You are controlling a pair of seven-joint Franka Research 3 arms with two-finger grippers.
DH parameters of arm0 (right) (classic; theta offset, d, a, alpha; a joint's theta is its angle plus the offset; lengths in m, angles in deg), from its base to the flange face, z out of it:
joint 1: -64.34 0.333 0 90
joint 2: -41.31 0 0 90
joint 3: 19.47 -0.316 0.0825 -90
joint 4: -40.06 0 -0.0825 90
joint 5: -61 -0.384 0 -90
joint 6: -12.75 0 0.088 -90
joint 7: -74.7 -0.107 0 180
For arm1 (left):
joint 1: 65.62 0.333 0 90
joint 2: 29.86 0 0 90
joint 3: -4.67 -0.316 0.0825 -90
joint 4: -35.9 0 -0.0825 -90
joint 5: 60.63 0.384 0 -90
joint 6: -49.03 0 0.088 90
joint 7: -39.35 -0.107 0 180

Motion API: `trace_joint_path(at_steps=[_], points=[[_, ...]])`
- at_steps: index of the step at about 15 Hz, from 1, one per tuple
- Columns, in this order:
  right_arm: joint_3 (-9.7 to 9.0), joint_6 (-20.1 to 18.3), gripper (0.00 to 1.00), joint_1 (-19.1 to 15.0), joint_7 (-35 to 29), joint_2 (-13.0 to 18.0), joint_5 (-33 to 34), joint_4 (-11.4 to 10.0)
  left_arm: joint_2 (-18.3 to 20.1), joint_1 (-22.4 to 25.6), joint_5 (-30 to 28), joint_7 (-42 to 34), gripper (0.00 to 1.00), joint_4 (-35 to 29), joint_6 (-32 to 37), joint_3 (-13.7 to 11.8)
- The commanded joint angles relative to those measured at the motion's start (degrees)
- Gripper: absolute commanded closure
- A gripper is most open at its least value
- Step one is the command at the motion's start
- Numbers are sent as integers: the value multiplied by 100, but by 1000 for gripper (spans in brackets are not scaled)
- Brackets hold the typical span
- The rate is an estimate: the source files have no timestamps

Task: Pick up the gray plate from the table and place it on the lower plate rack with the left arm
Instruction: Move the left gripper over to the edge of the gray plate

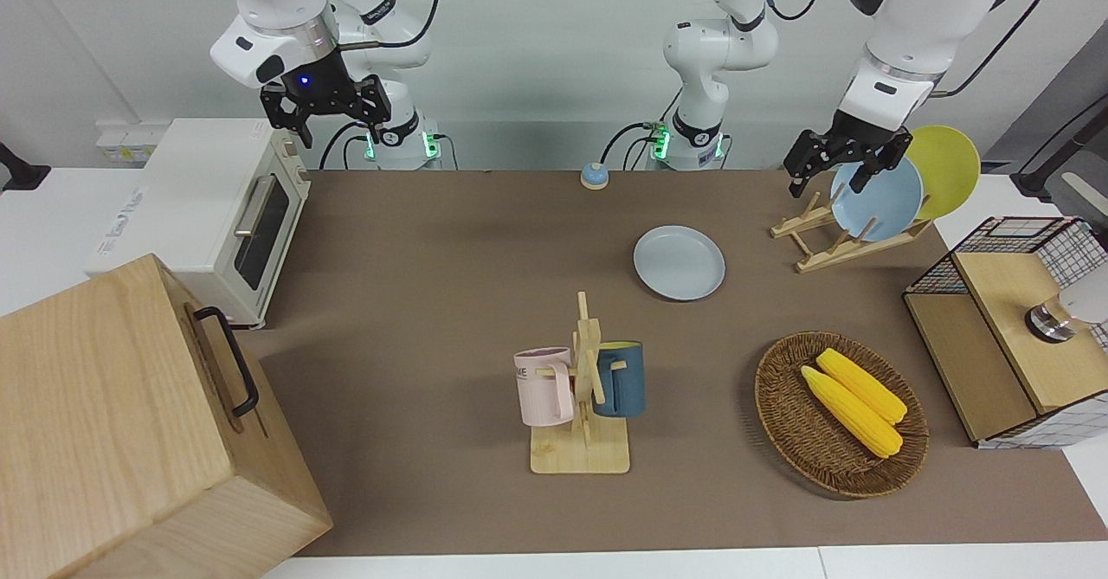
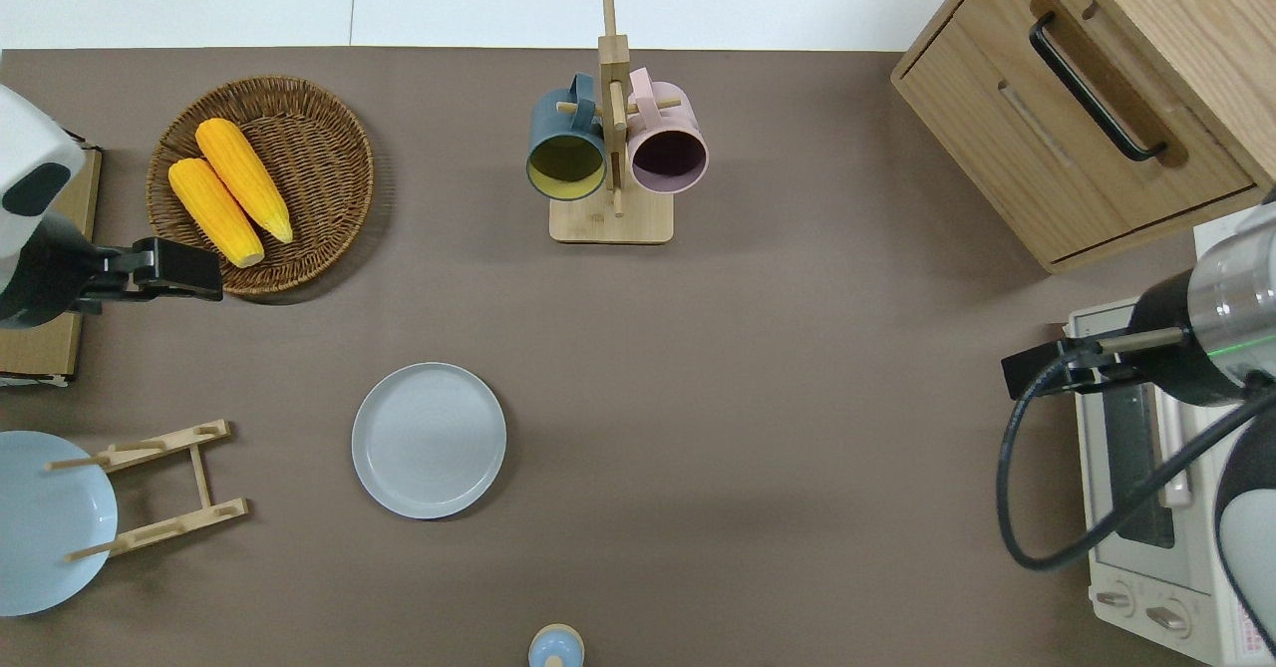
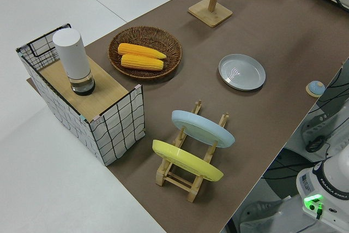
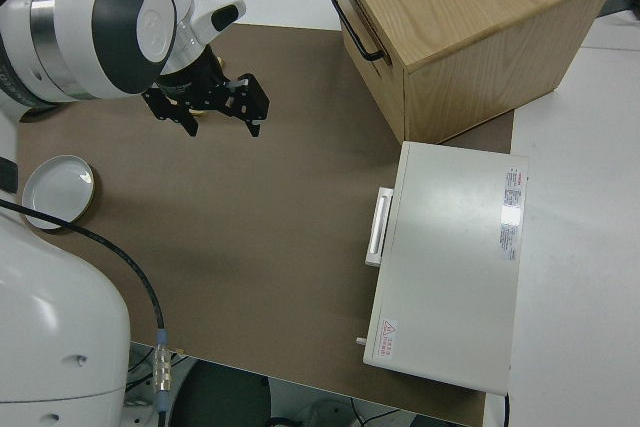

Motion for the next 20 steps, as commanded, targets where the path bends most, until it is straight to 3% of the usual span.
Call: trace_joint_path(at_steps=[1, 8, 14, 20], points=[[-37, -87, 11, -76, 19, 27, -20, 35, -25, -98, 70, 392, 0, 91, 157, 83], [-37, -87, 13, -76, 19, 27, -20, 35, 18, -99, 79, 624, 0, -373, -88, 93], [-37, -87, 11, -76, 19, 27, -20, 35, 440, -73, 45, 650, 2, -2077, -1388, 101], [-37, -87, 11, -76, 19, 27, -20, 35, 423, -99, 18, 650, 2, -3167, -1845, 101]])
